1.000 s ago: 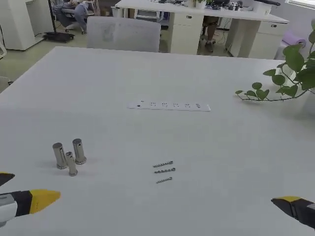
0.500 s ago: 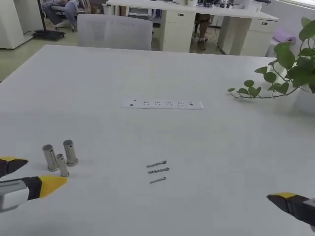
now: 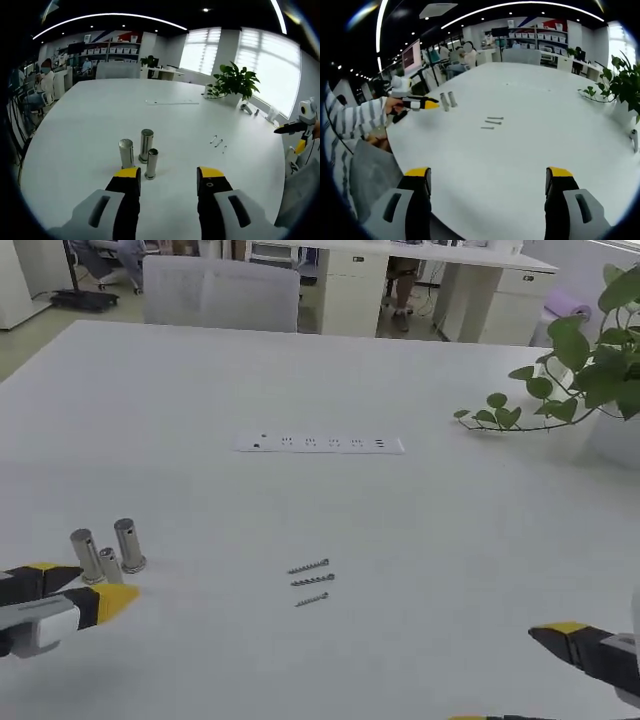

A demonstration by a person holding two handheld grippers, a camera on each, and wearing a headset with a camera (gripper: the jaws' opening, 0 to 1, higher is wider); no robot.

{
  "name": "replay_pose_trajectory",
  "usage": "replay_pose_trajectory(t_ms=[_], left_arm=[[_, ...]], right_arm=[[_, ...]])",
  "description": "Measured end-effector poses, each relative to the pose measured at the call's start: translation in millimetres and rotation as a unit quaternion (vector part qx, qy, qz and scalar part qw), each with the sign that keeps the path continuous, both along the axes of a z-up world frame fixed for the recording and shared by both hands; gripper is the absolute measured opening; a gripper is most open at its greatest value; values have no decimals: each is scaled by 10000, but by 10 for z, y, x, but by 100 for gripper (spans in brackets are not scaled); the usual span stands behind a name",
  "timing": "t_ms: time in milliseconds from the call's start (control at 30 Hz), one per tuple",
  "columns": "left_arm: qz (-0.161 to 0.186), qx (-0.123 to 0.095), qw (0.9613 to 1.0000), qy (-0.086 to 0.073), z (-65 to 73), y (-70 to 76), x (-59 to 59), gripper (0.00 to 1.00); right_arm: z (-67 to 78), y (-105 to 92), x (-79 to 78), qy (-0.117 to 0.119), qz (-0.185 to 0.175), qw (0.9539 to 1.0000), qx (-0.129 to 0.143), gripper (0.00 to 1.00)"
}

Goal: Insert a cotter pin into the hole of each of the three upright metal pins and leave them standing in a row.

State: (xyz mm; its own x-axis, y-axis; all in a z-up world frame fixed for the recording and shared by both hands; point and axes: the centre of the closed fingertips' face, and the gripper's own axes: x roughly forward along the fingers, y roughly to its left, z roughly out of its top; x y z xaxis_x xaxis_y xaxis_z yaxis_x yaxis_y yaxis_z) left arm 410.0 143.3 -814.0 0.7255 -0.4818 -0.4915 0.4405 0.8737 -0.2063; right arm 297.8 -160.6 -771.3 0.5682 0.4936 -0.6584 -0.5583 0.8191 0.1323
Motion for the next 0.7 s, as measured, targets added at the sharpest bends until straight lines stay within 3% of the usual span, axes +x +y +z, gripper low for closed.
replay_pose_trajectory(t_ms=[133, 400, 700], left_arm=[[94, -28, 9999, 36, -46, -5, 39, 39], [208, 126, 9997, 6, -106, 39, 143, 31], [413, 53, 9991, 74, -142, 74, 210, 21]], right_arm=[[-10, -12, -2, 22, -12, 10000, -19, 96], [-18, -22, -5, 47, -27, 10000, -37, 95], [-20, -9, 15, 47, -32, 10000, -15, 94]])
